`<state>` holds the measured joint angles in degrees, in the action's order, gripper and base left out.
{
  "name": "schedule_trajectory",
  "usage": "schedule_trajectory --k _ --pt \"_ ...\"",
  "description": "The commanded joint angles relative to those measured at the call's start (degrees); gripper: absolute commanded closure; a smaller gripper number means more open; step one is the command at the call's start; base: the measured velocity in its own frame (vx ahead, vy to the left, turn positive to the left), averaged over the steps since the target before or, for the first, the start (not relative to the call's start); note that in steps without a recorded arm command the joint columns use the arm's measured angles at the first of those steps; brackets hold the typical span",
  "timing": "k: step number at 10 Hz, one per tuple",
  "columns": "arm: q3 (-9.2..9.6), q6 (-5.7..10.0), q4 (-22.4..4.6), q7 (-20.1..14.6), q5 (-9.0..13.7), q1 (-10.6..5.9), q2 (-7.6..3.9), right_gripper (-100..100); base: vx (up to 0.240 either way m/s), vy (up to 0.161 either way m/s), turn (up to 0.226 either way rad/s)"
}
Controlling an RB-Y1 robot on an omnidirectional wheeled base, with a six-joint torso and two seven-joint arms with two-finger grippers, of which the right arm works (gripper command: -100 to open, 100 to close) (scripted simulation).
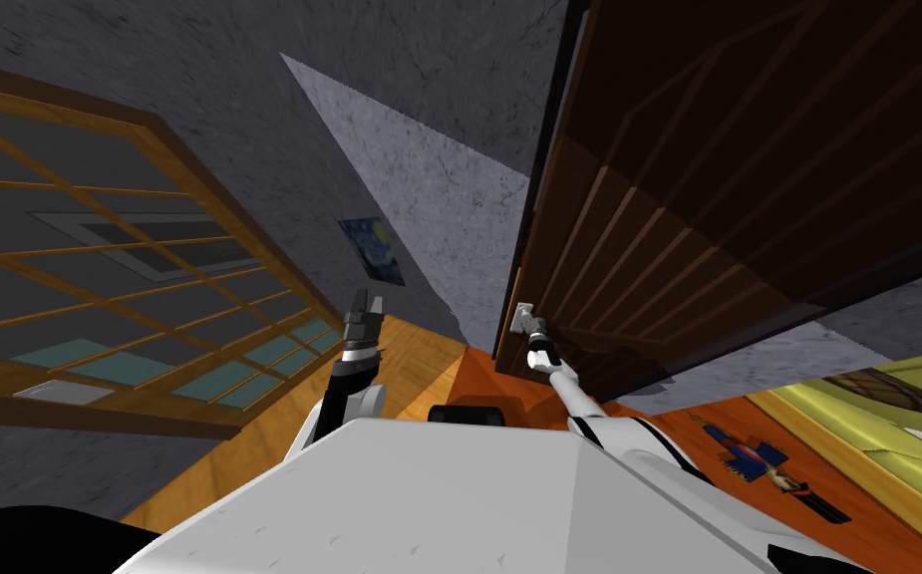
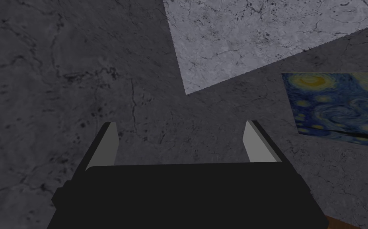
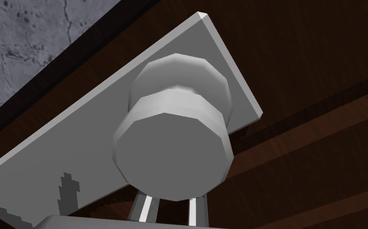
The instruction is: Pull the door open
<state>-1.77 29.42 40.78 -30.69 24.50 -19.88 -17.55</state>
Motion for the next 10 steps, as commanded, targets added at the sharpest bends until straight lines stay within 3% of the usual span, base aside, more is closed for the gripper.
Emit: schedule_trajectory --k 1,4,6,7,8,10 --pt "0.54 0.11 1.3 -2.9 1.6 -0.43 0.32 100 -0.054 -0.019 0.087" --pt "0.54 0.11 1.3 -3.2 1.6 -0.43 0.32 100 -0.022 -0.011 0.022" --pt "0.9 -0.1 1.3 -6.9 4.4 -0.49 0.32 100 -0.045 -0.023 0.095" --pt "0.9 -0.1 1.3 -7.9 4.4 -0.49 0.32 100 -0.055 -0.025 0.071" --pt "0.86 -0.35 0.4 -9.0 5.6 0.06 0.75 -100 -0.072 -0.027 -0.002" --pt "1.04 -0.61 1.4 -12.1 7.9 0.04 1.97 -100 -0.131 -0.044 -0.008"
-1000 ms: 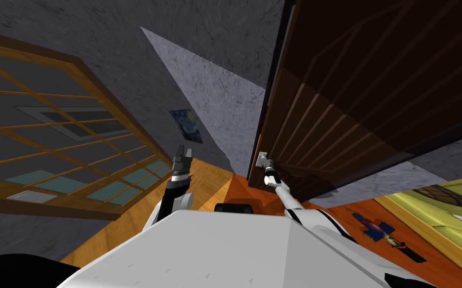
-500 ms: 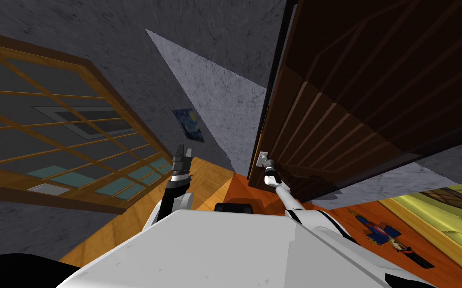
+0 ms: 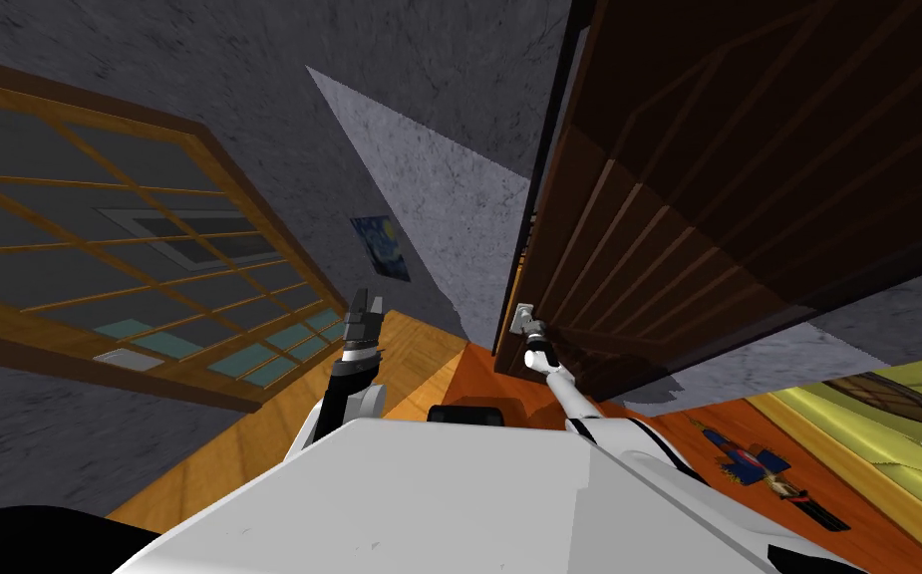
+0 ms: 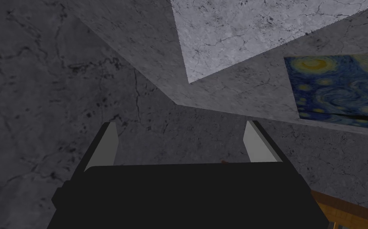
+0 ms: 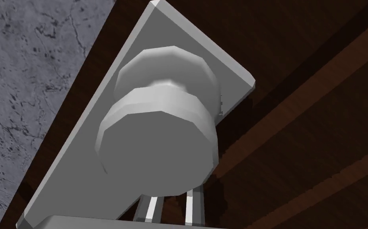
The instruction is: Pull the door open
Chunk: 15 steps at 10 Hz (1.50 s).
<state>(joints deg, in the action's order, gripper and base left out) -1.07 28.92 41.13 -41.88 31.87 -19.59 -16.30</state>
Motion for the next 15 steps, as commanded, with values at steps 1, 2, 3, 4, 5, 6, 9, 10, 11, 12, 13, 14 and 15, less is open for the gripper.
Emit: schedule_trajectory --k 1,2,3,4,5,6,9,10,11,12,13,14,15 --pt "0.42 -0.23 1.5 -2.1 1.5 -0.26 1.22 -100 -0.133 -0.047 -0.004" --pt "0.5 -0.34 1.9 -3.4 2.5 -0.27 1.74 -100 -0.133 -0.025 0.086" --pt "0.5 -0.34 1.9 -3.4 2.5 -0.27 1.74 -100 -0.088 0.005 0.043" --pt "0.66 -0.58 2.8 -6.1 4.6 -0.28 2.83 -100 -0.09 0.004 0.009" --pt "0.75 -0.7 3.2 -7.5 5.6 -0.29 3.39 -100 -0.112 -0.011 0.023" --pt "0.83 -0.82 3.7 -8.9 6.7 -0.3 3.94 -100 -0.113 -0.031 0.019" --pt "1.06 -1.15 4.9 -12.6 9.6 -0.32 5.47 -100 -0.098 -0.029 0.014" --pt "1.13 -1.24 5.3 -13.7 10.4 -0.33 5.92 -100 -0.095 -0.023 0.013" --pt "1.19 -1.33 5.6 -14.7 11.2 -0.34 6.31 -100 -0.089 -0.024 0.012" --pt "1.24 -1.4 5.9 -15.5 11.8 -0.34 6.64 -100 -0.095 -0.019 0.011" --pt "1.28 -1.46 6.1 -16.2 12.3 -0.35 6.91 -100 -0.078 -0.013 0.008" --pt "1.33 -1.53 6.4 -17.0 12.9 -0.35 7.23 -100 -0.076 -0.013 0.008" --pt "1.22 -1.64 6.4 -16.2 12.5 -0.24 7.09 -100 -0.036 -0.006 0.002"
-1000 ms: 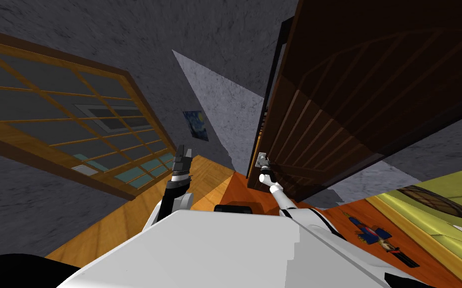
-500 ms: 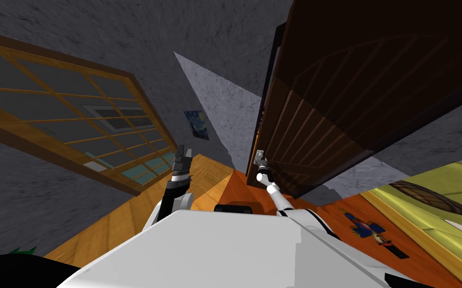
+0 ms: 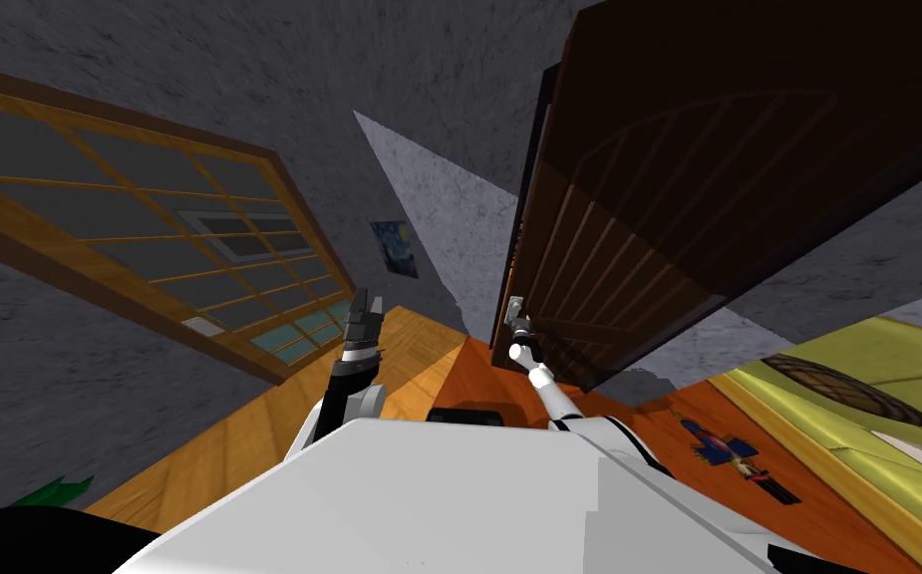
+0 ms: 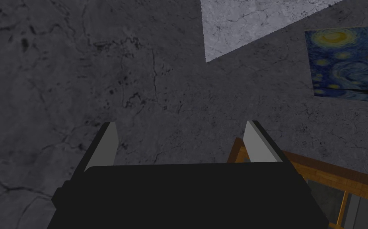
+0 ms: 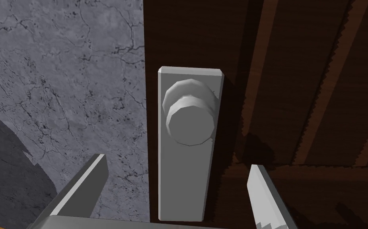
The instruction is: Pull the door open
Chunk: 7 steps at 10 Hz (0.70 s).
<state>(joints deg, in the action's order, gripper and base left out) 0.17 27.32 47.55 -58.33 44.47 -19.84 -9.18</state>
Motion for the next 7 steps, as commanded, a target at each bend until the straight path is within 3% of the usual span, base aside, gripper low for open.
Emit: schedule_trajectory --k 1,3,5,7 --pt "-0.31 0.07 -0.1 -1.3 0.3 0.57 -1.67 -100 0.079 0.007 0.141" --pt "-0.75 0.17 -0.3 -3.2 0.8 1.39 -4.08 -100 0.162 -0.007 0.17" --pt "-1.05 0.25 -0.4 -4.4 1.1 1.97 -5.76 -100 0.167 -0.016 0.097" --pt "-0.63 0.92 -1.8 -5.0 0.9 1.12 -5.79 -100 0.068 -0.007 0.023"
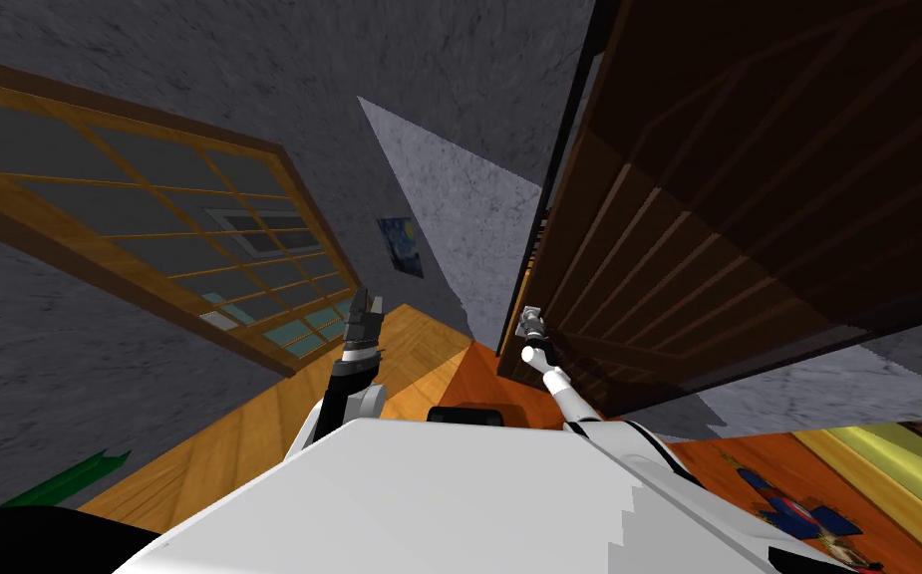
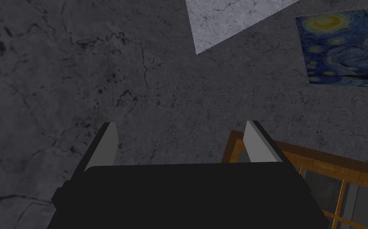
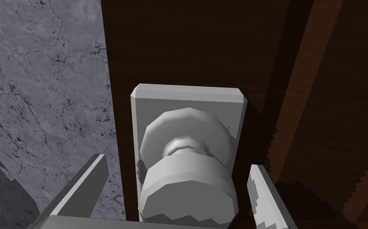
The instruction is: Pull the door open
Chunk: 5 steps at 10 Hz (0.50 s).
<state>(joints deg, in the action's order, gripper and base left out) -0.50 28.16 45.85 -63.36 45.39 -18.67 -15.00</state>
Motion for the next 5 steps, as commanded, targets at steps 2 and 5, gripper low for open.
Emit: schedule_trajectory --k 2,5 --pt "0.05 0.09 -0.1 0.0 0.0 -0.05 0.03 100 -0.006 -0.005 -0.013" --pt "0.05 0.09 -0.1 0.0 0.0 -0.05 0.03 100 -0.008 -0.001 0.006"
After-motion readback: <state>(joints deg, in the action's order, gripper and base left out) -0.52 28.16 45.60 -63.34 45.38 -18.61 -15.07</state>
